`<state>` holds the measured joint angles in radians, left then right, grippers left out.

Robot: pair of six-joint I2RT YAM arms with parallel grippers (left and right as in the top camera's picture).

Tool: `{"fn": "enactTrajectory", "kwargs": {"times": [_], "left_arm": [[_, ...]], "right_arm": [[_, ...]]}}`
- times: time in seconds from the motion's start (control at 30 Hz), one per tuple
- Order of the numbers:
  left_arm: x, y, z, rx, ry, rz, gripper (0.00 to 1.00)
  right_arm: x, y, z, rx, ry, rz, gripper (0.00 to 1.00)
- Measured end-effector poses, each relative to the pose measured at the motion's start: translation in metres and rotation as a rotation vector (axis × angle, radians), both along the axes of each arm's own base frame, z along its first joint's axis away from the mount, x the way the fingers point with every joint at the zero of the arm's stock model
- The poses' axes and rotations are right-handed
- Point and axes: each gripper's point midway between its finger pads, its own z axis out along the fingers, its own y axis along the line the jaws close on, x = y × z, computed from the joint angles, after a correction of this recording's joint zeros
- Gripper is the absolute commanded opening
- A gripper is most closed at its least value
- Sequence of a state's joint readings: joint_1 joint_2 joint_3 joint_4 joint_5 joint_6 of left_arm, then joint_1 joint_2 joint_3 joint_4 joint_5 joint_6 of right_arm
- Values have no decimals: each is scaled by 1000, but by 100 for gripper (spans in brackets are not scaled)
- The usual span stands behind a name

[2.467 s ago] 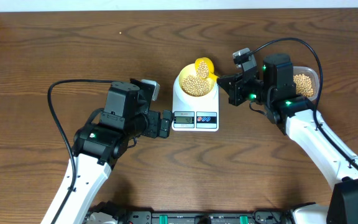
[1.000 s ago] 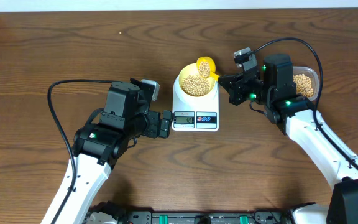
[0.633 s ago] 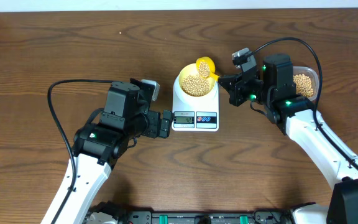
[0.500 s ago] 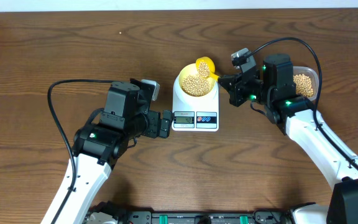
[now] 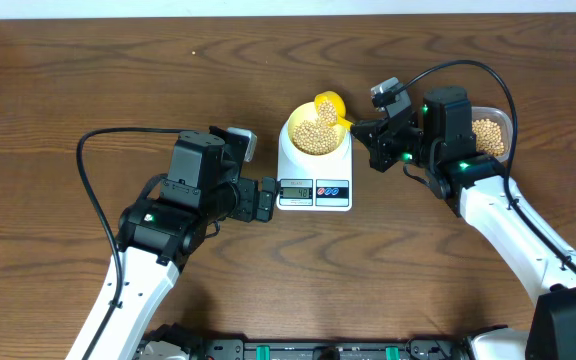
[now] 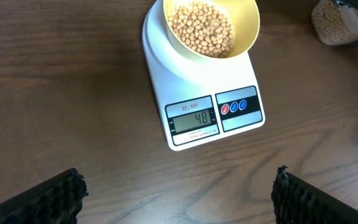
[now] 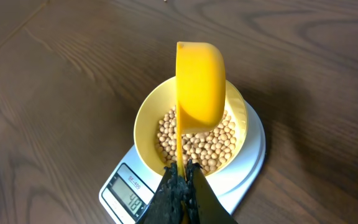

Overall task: Scoop item into bowl and weigh 50g on scale
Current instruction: 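Tilt the scoop with the right gripper, pouring soybeans gradually into bowl, then move the scoop right back over the soybean tub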

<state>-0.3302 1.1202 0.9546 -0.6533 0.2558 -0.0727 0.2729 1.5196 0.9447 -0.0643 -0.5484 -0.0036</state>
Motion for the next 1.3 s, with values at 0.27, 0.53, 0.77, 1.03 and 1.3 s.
{"fn": "enactTrajectory", "kwargs": {"times": [0.27, 0.53, 0.77, 1.03, 1.3], "left_arm": [[0, 0, 0, 0, 0, 0, 98], [0, 0, 0, 0, 0, 0, 98], [0, 0, 0, 0, 0, 0, 98], [0, 0, 0, 0, 0, 0, 98], [0, 0, 0, 0, 0, 0, 98]], "right_arm": [[-1, 1, -1, 31, 46, -24, 1], [-8, 7, 3, 87, 89, -1, 1], [-9, 9, 4, 113, 113, -8, 1], [-2, 6, 12, 180, 143, -60, 1], [14, -14, 20, 271, 196, -173, 1]]}}
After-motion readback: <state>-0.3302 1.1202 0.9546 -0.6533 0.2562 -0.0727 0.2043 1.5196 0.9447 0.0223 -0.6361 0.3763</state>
